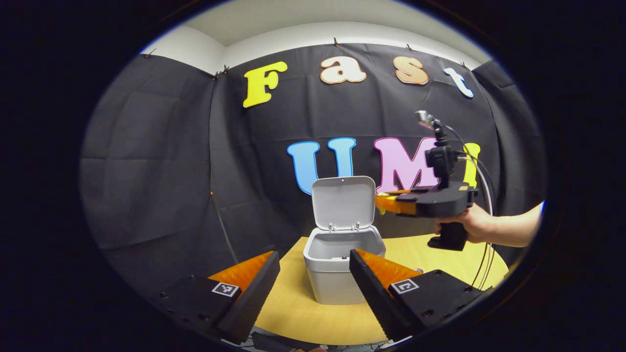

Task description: Press the lid of the desktop garbage bin to open it, pick up the crumpled paper on the desktop and throw it into the bin, then pick up the pop can on the desktop and drop it into the bin, and finally close the garbage bin lid.

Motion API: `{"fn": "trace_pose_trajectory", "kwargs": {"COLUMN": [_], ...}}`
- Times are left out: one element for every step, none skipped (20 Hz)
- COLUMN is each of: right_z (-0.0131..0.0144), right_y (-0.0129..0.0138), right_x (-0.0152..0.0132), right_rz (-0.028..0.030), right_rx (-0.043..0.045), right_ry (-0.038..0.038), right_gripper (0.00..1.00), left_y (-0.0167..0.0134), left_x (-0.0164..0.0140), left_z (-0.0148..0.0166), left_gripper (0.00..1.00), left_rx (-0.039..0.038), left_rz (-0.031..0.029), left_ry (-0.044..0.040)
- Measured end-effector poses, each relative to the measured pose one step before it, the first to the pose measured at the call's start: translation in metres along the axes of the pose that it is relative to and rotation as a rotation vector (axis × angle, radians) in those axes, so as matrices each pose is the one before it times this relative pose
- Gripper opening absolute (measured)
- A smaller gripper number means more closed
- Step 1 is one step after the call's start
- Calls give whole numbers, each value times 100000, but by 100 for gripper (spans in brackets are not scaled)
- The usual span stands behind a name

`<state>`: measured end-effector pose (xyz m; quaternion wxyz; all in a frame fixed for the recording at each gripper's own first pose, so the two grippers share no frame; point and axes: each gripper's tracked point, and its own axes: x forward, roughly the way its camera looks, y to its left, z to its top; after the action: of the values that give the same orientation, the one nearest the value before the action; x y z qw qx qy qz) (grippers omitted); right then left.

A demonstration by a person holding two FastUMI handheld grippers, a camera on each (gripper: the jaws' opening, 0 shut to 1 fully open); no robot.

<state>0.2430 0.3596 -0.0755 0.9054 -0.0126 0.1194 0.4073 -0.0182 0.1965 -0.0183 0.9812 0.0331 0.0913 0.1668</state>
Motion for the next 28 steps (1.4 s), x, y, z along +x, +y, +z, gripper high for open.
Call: {"fn": "trace_pose_trajectory", "kwargs": {"right_z": [-1922,-1676,-996,-604,-317,-119,-194,-77,83,199,138,335,252,453,254,249,79,219,308,378,376,596,369,322,421,290,192,-54], "right_y": [1077,678,308,241,289,113,73,118,20,-66,2,-167,-203,-549,-786,-702,-658,-584,-786,-1027,-1052,-1867,-1309,-1329,-1502,-1437,-1433,-1418], "right_x": [1025,971,506,350,39,17,-58,-72,-238,-329,-426,-619,-457,-719,-1088,-941,-884,-893,-925,-919,-999,-1433,-1041,-961,-1442,-1469,-1084,-1130], "right_rz": [2089,1242,677,223,445,396,15,811,-182,52,66,-129,-870,-1204,-1193,-1223,-1139,-907,-1316,-1929,-2462,-4520,-2906,-2873,-2920,-3030,-2878,-3146], "right_rx": [-782,-1224,-886,-139,572,509,-165,11,-728,-694,-856,-906,-897,-502,-333,-98,194,296,6,-179,-52,520,852,1057,538,96,-219,-464], "right_ry": [4548,4380,2659,1400,656,180,281,96,-246,-524,-706,-923,-875,-1290,-1268,-877,-428,-516,-885,-1112,-1381,-1666,-1077,-914,-325,-260,-132,272], "right_gripper": [35,36,24,36,37,36,39,46,63,80,76,86,88,88,88,88,88,88,88,88,88,88,88,88,88,87,88,88], "left_y": [173,220,173,81,87,-19,-28,-82,-174,-266,-600,-1080,-867,-676,-812,-835,-816,-912,-892,-801,-734,-1085,-1156,-1504,-1188,-1226,-1339,-1270], "left_x": [-268,-213,-194,-111,-117,-68,-8,-42,7,188,189,112,172,338,360,406,461,618,624,558,668,775,779,1107,894,982,999,1028], "left_z": [23,-3,-53,-231,6,-7,-38,-150,20,-84,-8,-217,-51,36,129,-98,21,-101,10,-254,-56,-127,-492,-923,-718,-814,-669,-867], "left_gripper": [96,97,97,97,96,96,97,97,96,96,97,96,98,98,98,98,98,98,96,96,96,96,96,96,96,96,96,96], "left_rx": [-223,-287,-603,-501,-495,-280,-41,-29,-416,-1216,-2472,-2605,-1852,-1107,-612,-494,-485,-409,-92,450,859,1160,1025,1015,371,-295,-584,-441], "left_rz": [762,753,676,519,190,210,-75,-274,-467,-735,-1756,-2836,-2235,-2123,-2105,-2331,-2365,-2481,-2461,-2124,-1649,-2744,-2882,-3845,-2989,-3102,-3800,-2999], "left_ry": [-9,-130,170,142,79,-22,199,34,-4,215,315,77,-432,-646,-811,-439,-533,-401,-45,4,-436,-495,62,821,1172,973,38,603]}}
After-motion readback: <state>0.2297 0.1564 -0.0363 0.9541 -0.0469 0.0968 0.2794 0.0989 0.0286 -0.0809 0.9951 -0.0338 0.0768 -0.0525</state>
